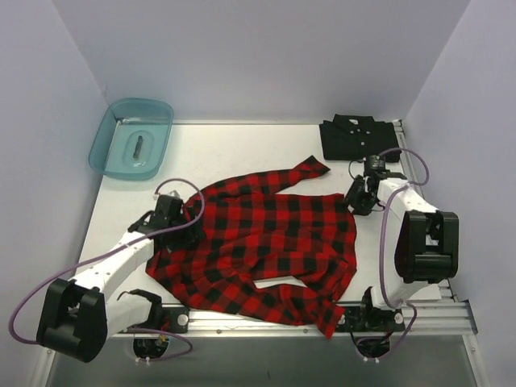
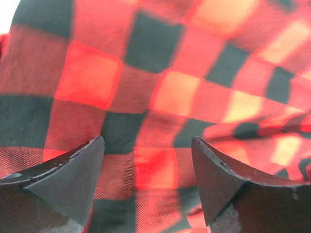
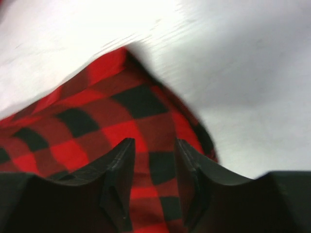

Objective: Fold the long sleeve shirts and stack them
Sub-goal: Flatten the shirt out

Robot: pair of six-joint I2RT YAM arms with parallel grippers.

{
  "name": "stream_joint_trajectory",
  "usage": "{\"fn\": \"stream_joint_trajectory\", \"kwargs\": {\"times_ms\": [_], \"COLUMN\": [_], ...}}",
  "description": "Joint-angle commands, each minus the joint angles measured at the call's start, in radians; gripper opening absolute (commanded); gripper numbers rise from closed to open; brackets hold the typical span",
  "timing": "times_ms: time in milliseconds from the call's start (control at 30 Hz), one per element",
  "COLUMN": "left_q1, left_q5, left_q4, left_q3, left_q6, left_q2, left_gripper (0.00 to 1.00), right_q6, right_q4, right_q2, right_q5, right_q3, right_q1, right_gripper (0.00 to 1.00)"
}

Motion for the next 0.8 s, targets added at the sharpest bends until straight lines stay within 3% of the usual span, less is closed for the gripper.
{"fn": "stream_joint_trajectory", "kwargs": {"times_ms": [0, 200, 433, 567, 767], "left_q1": [-0.033, -0.118, -0.208, -0.213, -0.219], "left_q5": [-0.057, -0.139, -0.108, -0.1, -0.132], "left_q4": [-0.038, 0.035, 0.052, 0.049, 0.071], "left_q3": [0.238, 0.592, 0.939, 1.051, 1.107], "left_q6": [0.184, 0.41, 0.615, 0.588, 0.537], "left_q2": [0.039, 0.36, 0.752, 0.92, 1.033], "left_gripper": [0.84, 0.87, 0.87, 0.87, 0.83], "right_q6": [-0.047, -0.038, -0.011, -0.002, 0.002], "right_q4": [-0.069, -0.07, -0.043, -0.027, 0.002], "right_q2": [-0.124, -0.197, -0.163, -0.12, -0.046], "right_q5": [0.069, 0.036, -0.003, -0.001, -0.003], "right_q3": [0.029, 0.025, 0.005, 0.002, -0.017], "right_q1": [0.09, 0.237, 0.387, 0.444, 0.475], "right_gripper": [0.39, 0.58, 0.69, 0.7, 0.7]}}
